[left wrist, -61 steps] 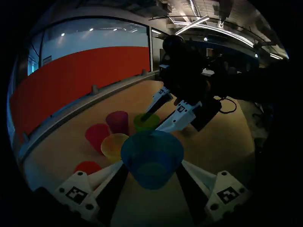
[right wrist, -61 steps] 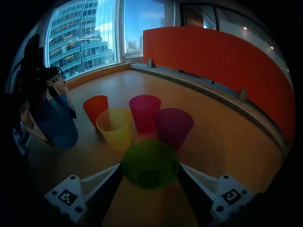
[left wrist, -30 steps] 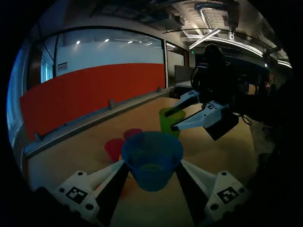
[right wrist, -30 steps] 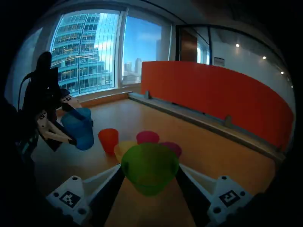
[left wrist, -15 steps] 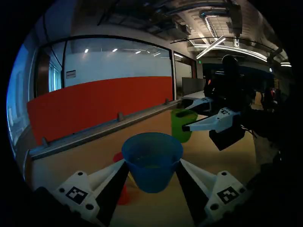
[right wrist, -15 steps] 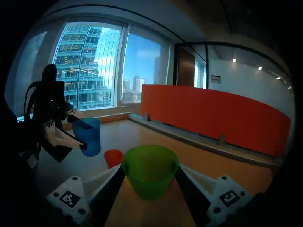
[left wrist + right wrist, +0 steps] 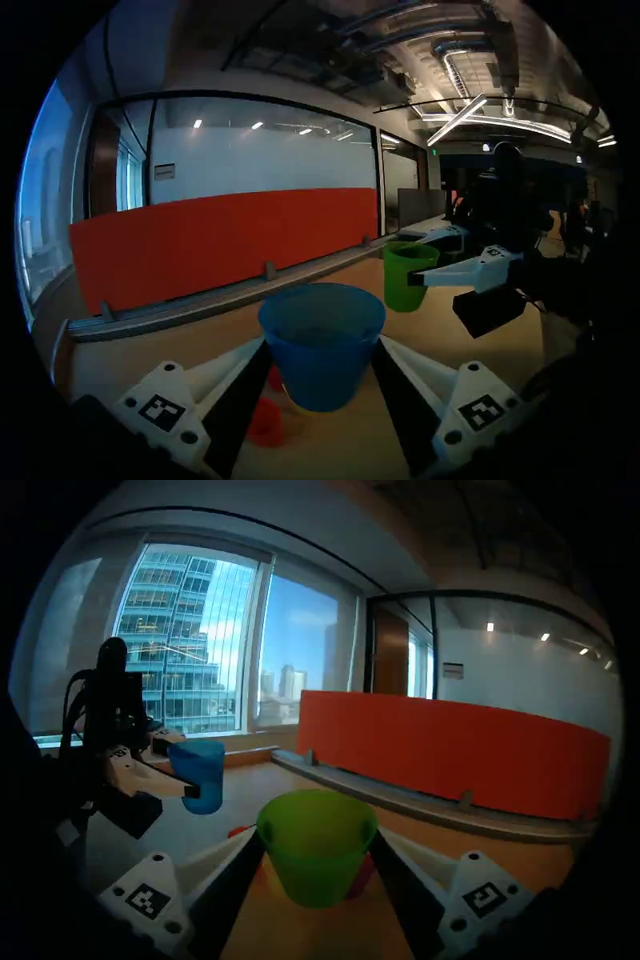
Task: Pour water
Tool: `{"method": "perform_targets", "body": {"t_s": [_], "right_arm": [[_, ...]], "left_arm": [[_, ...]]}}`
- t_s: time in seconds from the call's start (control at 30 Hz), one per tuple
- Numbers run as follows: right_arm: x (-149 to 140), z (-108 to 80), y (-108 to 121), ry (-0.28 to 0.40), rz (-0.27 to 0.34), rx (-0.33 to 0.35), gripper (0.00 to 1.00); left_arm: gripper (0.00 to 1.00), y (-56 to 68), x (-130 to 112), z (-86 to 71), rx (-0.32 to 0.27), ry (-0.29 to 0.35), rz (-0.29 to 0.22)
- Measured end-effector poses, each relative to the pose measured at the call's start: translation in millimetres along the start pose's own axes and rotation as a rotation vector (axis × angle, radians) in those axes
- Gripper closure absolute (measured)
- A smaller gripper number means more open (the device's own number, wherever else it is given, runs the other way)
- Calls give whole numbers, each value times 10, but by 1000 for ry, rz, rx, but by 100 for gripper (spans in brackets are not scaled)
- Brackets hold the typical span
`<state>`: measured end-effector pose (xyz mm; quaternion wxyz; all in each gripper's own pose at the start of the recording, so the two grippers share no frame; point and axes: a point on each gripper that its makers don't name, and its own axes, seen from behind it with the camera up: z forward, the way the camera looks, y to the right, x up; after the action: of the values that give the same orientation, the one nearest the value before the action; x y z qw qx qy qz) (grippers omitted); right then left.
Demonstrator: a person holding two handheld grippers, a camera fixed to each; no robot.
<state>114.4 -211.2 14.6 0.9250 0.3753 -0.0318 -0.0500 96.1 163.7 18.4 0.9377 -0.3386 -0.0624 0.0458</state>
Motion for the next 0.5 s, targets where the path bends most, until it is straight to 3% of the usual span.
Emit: {"method": "perform_targets", "body": {"t_s": [0.5], "right_arm": [[148,-12,-12,30,-2,-4,9]], "left_arm": [[19,-46,230,-48,3,53,-30]]}}
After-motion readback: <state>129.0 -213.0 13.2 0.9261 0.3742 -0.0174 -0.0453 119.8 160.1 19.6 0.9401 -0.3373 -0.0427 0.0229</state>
